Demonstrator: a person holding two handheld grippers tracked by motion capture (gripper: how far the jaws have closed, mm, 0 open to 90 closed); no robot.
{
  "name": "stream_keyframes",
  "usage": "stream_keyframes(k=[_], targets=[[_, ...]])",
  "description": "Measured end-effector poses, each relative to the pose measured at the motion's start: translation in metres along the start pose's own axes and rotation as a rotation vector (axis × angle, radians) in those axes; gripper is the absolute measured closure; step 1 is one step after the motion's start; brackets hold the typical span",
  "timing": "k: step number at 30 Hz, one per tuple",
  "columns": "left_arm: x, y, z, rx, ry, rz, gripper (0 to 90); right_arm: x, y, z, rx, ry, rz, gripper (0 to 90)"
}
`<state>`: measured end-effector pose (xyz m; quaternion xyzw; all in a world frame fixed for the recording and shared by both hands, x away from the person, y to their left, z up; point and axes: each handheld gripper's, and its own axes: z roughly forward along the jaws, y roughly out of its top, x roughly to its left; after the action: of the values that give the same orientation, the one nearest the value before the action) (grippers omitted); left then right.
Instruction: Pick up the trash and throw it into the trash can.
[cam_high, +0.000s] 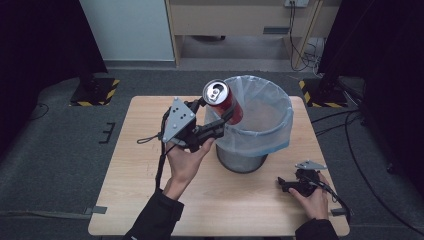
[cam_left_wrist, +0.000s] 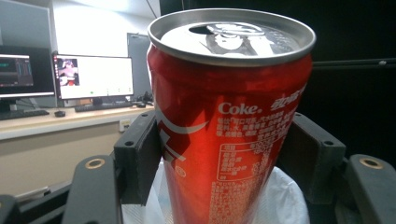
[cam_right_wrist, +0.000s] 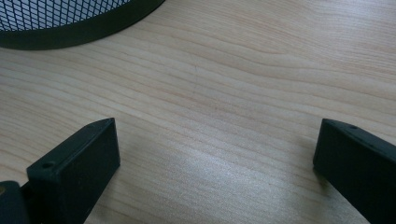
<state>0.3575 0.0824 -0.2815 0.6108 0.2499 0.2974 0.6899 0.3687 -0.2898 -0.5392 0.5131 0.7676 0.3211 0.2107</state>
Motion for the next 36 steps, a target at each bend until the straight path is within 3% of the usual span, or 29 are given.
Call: stream_keyframes(k=[10,19,28,36], targets=[[0.002,-0.022,0.029,0.061,0.000,-0.028,33.1,0.000,0.000,0.000,0.002,0.000,0.003,0.7],[-0.002,-0.041,0.041,0.143,-0.019,-0.014,32.9,0.000,0.000,0.000,0.002,0.000,0.003,0.7],[-0.002,-0.046,0.031,0.144,-0.038,-0.027,30.7,0.000,0.000,0.000,0.003,0.001,0.003,0.7],[0.002,-0.036,-0.003,0.124,-0.030,-0.006,28.5,0.000,0.000,0.000,0.003,0.002,0.004,0.7]])
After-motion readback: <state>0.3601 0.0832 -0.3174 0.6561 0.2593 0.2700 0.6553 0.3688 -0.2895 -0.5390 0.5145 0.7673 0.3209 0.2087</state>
